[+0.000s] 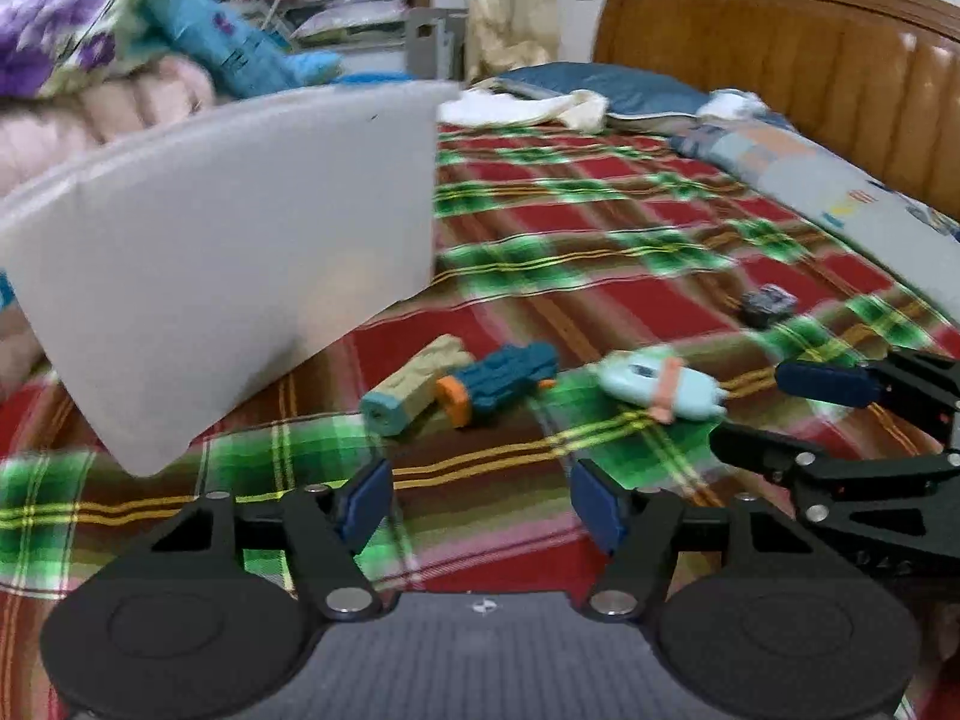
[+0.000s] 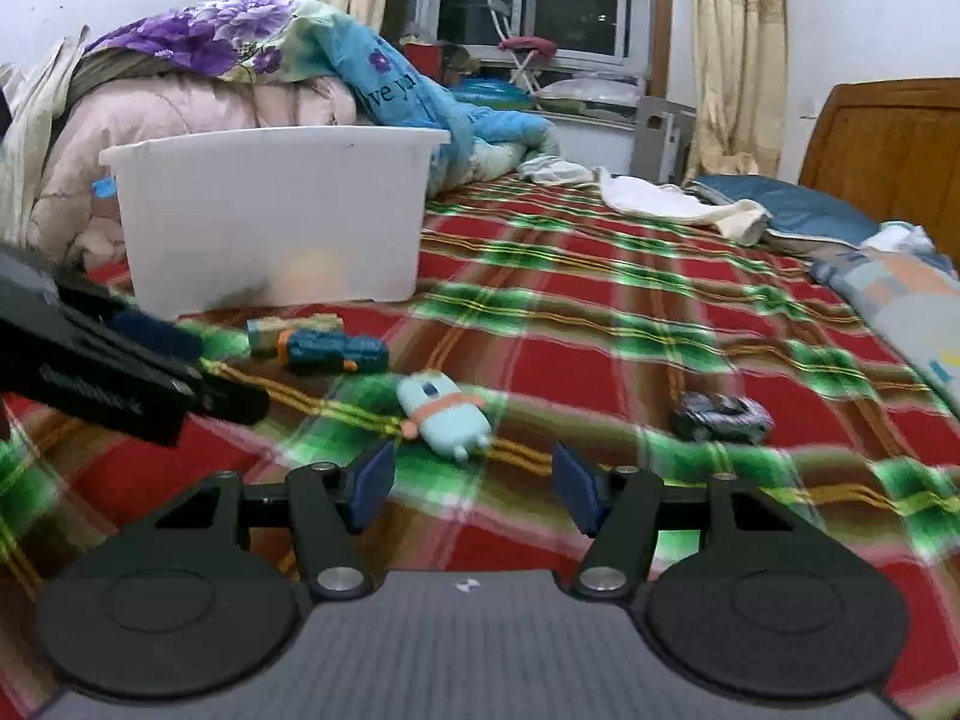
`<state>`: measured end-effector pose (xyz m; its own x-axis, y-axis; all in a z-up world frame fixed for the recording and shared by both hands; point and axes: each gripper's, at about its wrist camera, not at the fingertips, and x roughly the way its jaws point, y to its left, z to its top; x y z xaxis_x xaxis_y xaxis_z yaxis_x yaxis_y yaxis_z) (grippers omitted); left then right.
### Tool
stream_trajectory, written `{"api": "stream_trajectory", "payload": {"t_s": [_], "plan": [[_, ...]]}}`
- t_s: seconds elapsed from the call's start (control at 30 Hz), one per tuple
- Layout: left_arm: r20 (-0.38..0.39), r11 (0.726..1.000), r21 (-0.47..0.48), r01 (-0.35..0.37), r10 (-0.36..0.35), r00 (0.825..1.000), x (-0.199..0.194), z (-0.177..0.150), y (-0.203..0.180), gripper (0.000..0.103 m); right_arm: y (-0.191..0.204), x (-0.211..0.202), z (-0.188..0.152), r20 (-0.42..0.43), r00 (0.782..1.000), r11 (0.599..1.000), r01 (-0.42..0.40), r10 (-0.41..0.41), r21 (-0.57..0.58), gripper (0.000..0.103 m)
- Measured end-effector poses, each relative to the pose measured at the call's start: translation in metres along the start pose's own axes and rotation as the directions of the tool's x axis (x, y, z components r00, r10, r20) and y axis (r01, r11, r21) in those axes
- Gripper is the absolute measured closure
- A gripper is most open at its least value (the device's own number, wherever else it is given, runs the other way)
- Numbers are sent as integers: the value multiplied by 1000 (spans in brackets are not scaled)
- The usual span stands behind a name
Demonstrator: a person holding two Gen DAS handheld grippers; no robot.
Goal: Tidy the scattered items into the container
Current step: 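Grasp the blue toy gun with the left tool while the right tool grasps the pale blue figure, then carry the blue toy gun and pale blue figure into the bin and release both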
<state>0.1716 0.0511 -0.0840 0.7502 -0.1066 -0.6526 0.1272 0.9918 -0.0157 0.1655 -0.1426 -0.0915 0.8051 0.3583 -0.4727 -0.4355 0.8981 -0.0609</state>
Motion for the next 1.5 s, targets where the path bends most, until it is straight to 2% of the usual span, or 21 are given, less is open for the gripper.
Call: {"api": "stream_trajectory", "payload": {"t_s": [0.1, 0.2, 0.23, 0.27, 0.37, 0.47, 0.5, 0.57, 0.63, 0.7, 0.87, 1.13, 1.2, 1.33, 1.5], "plan": [[-9, 1000, 4, 5, -5, 1000, 11, 0, 8, 34, 1, 20, 5, -32, 999, 1000, -12, 12, -2, 45], [-12, 999, 33, 30, -30, 999, 23, 3, 12, 34, 1, 37, 5, -94, 995, 1000, -14, 13, -4, 54], [-10, 998, 54, 31, -31, 999, 26, 7, 12, 34, -1, 39, 5, -100, 995, 1000, -10, 10, 1, 66], [-12, 997, 71, 35, -34, 999, 30, 10, 11, 34, -2, 41, 6, -102, 995, 1000, -6, 7, 9, 73], [-29, 991, 98, 89, -86, 996, 42, 24, 9, 34, -5, 37, 3, -89, 996, 999, 8, -4, 40, 73], [-42, 977, 116, 179, -175, 984, 52, 33, 8, 34, -13, 28, -2, -73, 997, 995, 19, -11, 101, 73], [-51, 973, 138, 187, -181, 982, 56, 34, 5, 34, -15, 27, -3, -70, 997, 993, 20, -12, 117, 73], [-56, 969, 164, 186, -180, 982, 57, 32, 1, 40, -18, 27, -2, -69, 998, 990, 24, -15, 137, 73], [-53, 967, 138, 213, -207, 977, 54, 30, 1, 66, -18, 28, 0, -69, 997, 990, 27, -17, 137, 73], [-41, 969, 142, 202, -198, 979, 48, 26, -2, 72, -18, 28, 1, -66, 998, 991, 31, -22, 133, 73], [-26, 972, 187, 143, -141, 990, 36, 16, -17, 72, -16, 24, 0, -69, 997, 990, 40, -31, 134, 74], [-40, 984, 132, 120, -116, 992, 12, 8, -21, 72, -4, 6, 2, -86, 996, 991, 41, -31, 127, 76], [-44, 987, 124, 102, -98, 994, 6, 5, -22, 72, -1, -1, 4, -84, 996, 992, 46, -36, 119, 82], [-38, 992, 107, 73, -69, 997, -9, 2, -21, 72, 2, -17, 9, -71, 996, 992, 55, -47, 112, 82], [-23, 992, 99, 73, -71, 997, -28, -1, -23, 72, 2, -31, 4, -76, 996, 991, 59, -50, 118, 82]]}}
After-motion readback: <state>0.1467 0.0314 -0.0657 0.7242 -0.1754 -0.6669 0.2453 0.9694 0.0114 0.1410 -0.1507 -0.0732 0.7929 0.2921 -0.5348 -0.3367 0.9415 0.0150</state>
